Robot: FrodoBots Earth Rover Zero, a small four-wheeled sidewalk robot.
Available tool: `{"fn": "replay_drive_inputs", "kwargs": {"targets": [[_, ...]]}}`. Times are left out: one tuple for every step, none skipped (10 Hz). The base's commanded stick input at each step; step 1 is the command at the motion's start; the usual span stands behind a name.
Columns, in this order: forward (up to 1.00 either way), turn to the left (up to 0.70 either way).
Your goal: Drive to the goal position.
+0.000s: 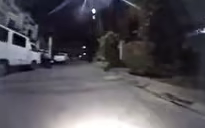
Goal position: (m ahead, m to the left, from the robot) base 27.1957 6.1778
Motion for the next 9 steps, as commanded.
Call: {"fn": "replay_drive_inputs", "kwargs": {"targets": [[0.98, 0.38], [0.98, 0.38], [0.98, 0.38], [0.98, 0.38], [0.98, 0.33], [0.98, 0.05], [1.0, 0.01], [1.0, -0.28], [1.0, -0.39]]}}
